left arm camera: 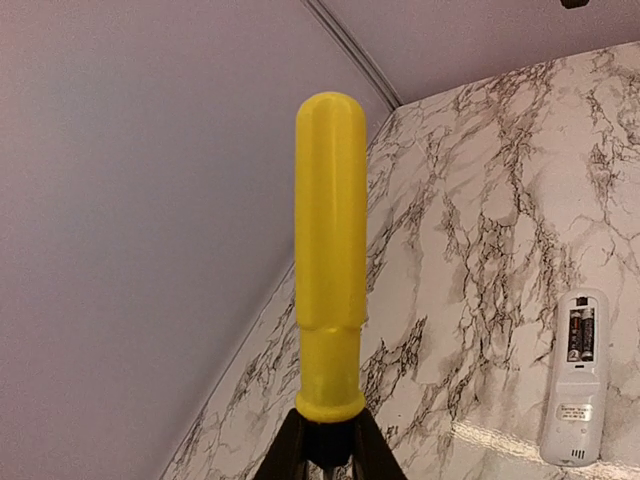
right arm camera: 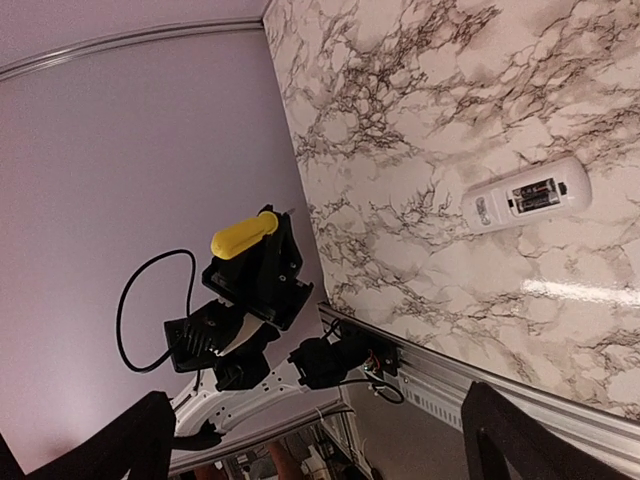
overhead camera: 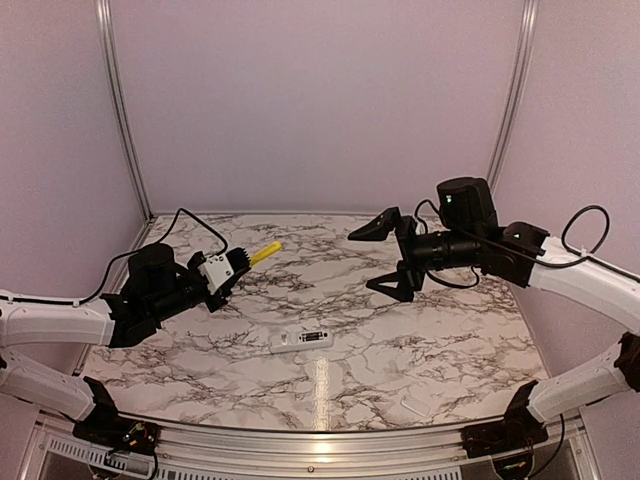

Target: Unload the batteries from the remote control

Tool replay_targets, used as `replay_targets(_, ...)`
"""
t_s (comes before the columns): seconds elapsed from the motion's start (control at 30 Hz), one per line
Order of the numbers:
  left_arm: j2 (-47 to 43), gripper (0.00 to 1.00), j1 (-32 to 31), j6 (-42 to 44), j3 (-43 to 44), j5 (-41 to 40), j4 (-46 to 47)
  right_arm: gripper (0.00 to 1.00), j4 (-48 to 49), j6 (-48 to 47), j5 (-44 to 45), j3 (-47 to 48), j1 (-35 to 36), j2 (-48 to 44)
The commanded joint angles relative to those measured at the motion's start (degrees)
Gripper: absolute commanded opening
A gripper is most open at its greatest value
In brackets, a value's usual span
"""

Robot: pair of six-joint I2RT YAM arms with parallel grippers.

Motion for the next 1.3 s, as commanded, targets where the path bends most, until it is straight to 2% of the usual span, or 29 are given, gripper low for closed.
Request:
replay_targets(0.0,1.64,0.0,-0.26,2.79,0.83,6.01,2.32,0.98,5.5,7.0,1.11,1.6,3.35,1.75)
replay_targets(0.27,5.1,0.0,-1.71,7.61,3.17,6.35,0.27,0.98,8.15,15.58,5.12,5.08,7.22,8.65)
replay_targets(0.6,8.77,0.0,-5.67,10.72,5.13,0.08,3.37,0.97,7.99,26.53,9.5,8.62,8.3,13.06)
replay_targets(1.03,11.31,0.0,-8.32,10.95,7.54,-2.73,5.23,0.83,9.35,29.05,9.69,10.93,9.47,17.88)
replay_targets(1.27,12.68,0.0,-9.3,11.2,8.99,-3.25,5.07,0.71,10.54,29.34,9.7,10.05,9.47,18.3)
